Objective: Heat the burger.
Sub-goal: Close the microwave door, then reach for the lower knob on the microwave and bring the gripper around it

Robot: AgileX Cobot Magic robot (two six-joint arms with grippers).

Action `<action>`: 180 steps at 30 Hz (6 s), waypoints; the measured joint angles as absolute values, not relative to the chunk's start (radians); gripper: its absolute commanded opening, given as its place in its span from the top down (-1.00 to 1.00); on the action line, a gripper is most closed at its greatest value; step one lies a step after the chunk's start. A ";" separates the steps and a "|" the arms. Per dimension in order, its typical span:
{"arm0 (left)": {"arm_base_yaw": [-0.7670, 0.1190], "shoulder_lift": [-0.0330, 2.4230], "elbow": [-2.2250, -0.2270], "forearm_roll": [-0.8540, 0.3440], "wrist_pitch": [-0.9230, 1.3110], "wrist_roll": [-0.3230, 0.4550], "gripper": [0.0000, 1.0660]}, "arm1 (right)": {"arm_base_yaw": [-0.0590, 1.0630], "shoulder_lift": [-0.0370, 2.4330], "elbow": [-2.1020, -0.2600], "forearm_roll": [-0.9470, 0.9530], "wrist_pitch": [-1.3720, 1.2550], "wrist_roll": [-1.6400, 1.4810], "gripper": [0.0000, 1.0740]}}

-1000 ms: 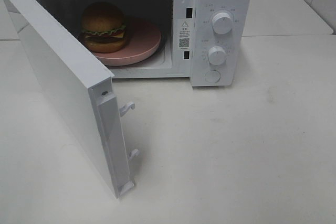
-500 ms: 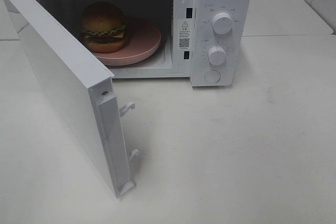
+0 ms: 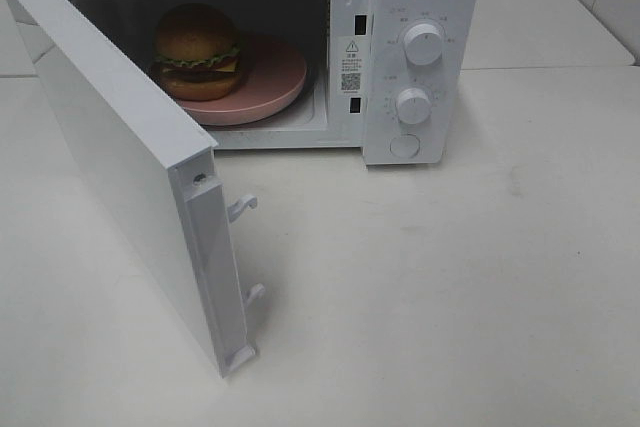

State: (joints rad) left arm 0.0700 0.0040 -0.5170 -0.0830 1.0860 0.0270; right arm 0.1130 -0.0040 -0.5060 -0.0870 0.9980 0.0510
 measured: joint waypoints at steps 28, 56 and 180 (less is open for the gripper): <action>0.070 0.542 -0.533 -0.135 0.664 0.081 1.00 | 0.113 -0.004 -0.506 -0.086 0.998 0.051 -0.40; 0.070 1.055 -0.341 -0.062 -0.342 0.083 1.00 | 0.113 -0.004 -0.506 -0.086 0.998 0.051 -0.40; -0.733 1.676 -1.051 -0.368 0.472 0.316 -0.88 | 0.113 -0.004 -0.506 -0.086 0.998 0.051 -0.40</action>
